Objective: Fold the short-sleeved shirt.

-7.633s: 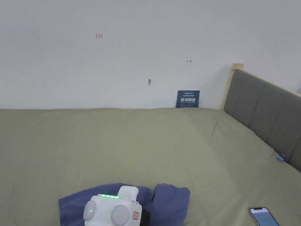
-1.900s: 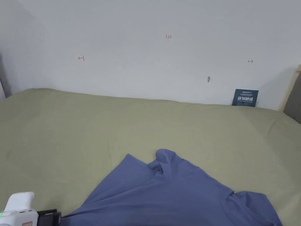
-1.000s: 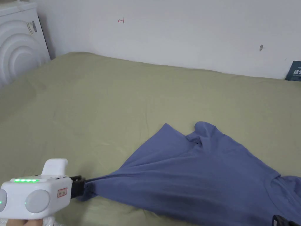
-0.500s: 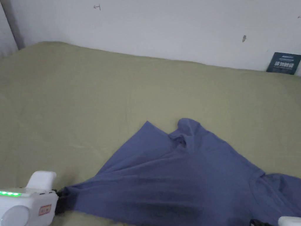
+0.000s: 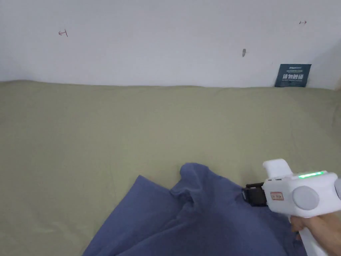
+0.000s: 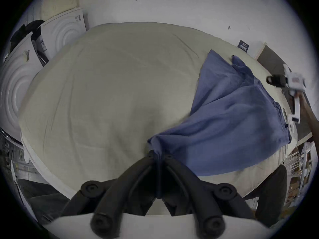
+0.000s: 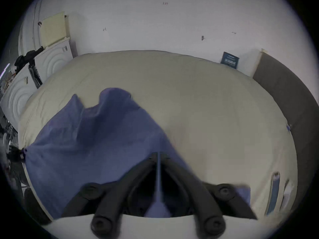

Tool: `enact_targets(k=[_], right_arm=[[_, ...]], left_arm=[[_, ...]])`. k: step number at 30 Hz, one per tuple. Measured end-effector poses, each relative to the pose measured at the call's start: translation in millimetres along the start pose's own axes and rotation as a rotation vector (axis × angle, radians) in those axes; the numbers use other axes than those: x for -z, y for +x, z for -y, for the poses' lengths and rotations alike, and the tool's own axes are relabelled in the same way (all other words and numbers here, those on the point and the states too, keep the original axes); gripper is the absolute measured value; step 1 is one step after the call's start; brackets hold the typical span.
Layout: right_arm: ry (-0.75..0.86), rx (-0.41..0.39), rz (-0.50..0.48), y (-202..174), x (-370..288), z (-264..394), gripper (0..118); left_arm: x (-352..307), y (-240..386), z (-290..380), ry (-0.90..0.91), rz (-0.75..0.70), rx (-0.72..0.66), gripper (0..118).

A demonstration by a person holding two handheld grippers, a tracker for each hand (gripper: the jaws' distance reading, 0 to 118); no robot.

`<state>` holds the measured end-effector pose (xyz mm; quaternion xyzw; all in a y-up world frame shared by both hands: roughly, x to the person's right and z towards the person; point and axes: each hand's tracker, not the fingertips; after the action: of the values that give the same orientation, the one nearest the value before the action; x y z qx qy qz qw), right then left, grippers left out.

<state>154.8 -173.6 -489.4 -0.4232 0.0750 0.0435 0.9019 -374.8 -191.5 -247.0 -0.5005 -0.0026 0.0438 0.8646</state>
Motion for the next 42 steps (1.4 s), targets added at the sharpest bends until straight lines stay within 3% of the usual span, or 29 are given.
enact_targets(k=[1, 3, 8, 10, 11, 12, 13, 18, 23, 25, 34, 36, 42], right_arm=[[-0.064, 0.011, -0.015, 2, 13, -6, 117], [-0.048, 0.012, -0.008, 1, 35, -19, 108], [-0.226, -0.157, 0.084, -8, 77, -12, 109], [-0.217, -0.060, 0.064, -6, 77, -13, 105], [-0.227, -0.004, 0.047, -4, 68, -14, 86], [-0.190, -0.007, 0.022, -6, 60, -15, 55], [-0.142, -0.035, 0.040, -9, 48, -15, 0], [-0.018, -0.090, 0.026, -22, -18, -4, 0], [0.171, -0.104, 0.029, -15, -151, -21, 0], [0.249, -0.116, 0.053, -10, -203, -26, 0], [0.560, -0.037, 0.167, 18, -416, -38, 0], [0.602, 0.011, 0.183, 34, -443, -42, 0], [0.658, 0.102, 0.180, 53, -482, -62, 0]], left_arm=[[0, 1, -1, -0.002, 0.000, -0.003, 4], [2, -1, -2, -0.007, 0.002, -0.007, 4], [7, -10, -3, -0.012, 0.007, -0.005, 4], [7, -10, -2, -0.014, 0.005, 0.000, 4], [8, -10, -2, -0.014, 0.002, 0.001, 4], [7, -9, -2, -0.012, -0.002, 0.002, 4], [7, -8, -2, -0.011, -0.006, 0.006, 4], [2, -10, -4, -0.009, -0.007, 0.014, 4], [-54, -15, -35, 0.178, 0.098, -0.128, 4], [-82, -9, -59, 0.253, 0.130, -0.114, 4], [-218, 66, -176, 0.526, 0.071, 0.051, 4], [-250, 82, -202, 0.624, 0.030, 0.092, 4], [-308, 106, -267, 0.629, 0.009, 0.097, 4]])
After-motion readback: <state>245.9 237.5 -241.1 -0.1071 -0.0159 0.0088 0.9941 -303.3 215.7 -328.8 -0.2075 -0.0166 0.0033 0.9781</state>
